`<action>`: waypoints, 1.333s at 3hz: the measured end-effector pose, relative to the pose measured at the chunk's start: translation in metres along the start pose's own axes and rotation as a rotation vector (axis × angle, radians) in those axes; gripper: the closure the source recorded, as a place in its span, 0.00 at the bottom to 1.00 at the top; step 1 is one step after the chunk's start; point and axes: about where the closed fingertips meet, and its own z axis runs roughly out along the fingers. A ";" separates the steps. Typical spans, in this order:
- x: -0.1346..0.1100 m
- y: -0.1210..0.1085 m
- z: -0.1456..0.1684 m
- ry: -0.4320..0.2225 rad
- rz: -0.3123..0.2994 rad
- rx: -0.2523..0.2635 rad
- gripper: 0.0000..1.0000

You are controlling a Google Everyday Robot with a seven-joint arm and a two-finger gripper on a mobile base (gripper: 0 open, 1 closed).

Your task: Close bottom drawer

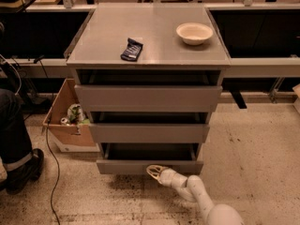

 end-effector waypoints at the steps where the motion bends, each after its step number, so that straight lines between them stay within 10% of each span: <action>1: 0.002 -0.002 0.005 0.002 -0.002 0.025 1.00; 4: 0.005 -0.014 0.029 -0.002 -0.004 0.106 1.00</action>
Offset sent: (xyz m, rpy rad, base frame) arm 0.0666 0.0227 -0.0185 0.0233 -0.0648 -0.2030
